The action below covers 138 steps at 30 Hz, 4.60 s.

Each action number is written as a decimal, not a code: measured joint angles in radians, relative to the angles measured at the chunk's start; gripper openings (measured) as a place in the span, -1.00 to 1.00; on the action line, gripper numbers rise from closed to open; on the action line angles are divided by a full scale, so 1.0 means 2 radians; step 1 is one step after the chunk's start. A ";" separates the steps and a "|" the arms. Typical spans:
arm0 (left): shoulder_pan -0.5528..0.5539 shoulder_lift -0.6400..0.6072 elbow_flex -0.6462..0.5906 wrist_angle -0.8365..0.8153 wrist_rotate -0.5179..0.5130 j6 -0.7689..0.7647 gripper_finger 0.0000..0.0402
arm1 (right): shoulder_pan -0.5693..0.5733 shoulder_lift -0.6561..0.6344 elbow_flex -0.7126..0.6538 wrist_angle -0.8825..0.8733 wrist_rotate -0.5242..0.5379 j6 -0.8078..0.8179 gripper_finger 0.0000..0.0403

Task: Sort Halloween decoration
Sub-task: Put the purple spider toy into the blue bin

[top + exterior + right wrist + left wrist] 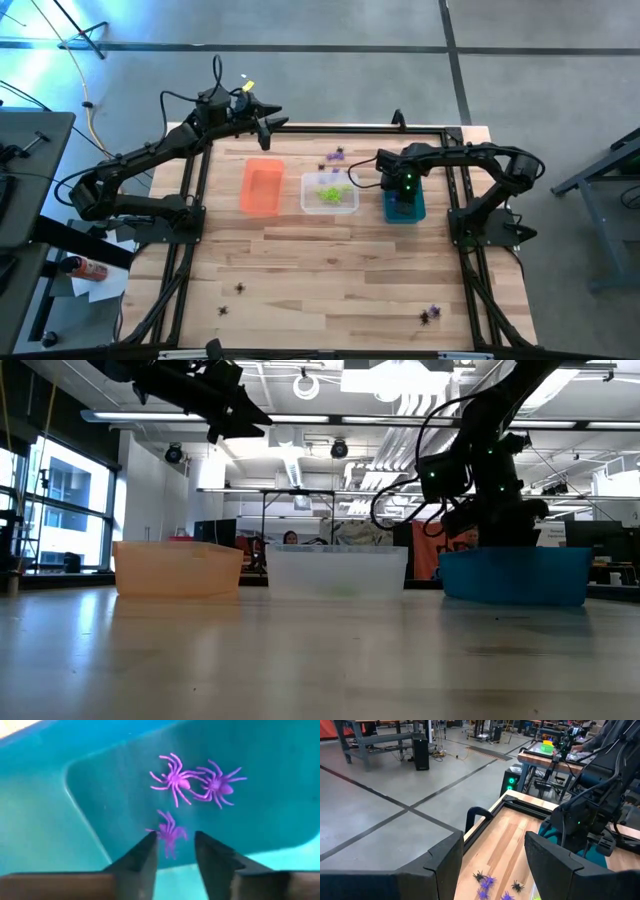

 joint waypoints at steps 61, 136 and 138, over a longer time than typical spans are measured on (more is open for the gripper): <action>0.023 -0.004 0.000 -0.001 0.002 -0.066 -0.01 | -0.054 0.395 0.566 -0.057 0.027 0.274 -0.41; 0.030 -0.024 0.003 0.078 -0.028 -0.026 -0.01 | -0.058 0.067 0.057 0.012 0.037 -0.133 -0.83; 0.030 -0.024 0.003 0.078 -0.028 -0.026 -0.01 | -0.058 0.067 0.062 0.000 0.035 -0.133 -0.66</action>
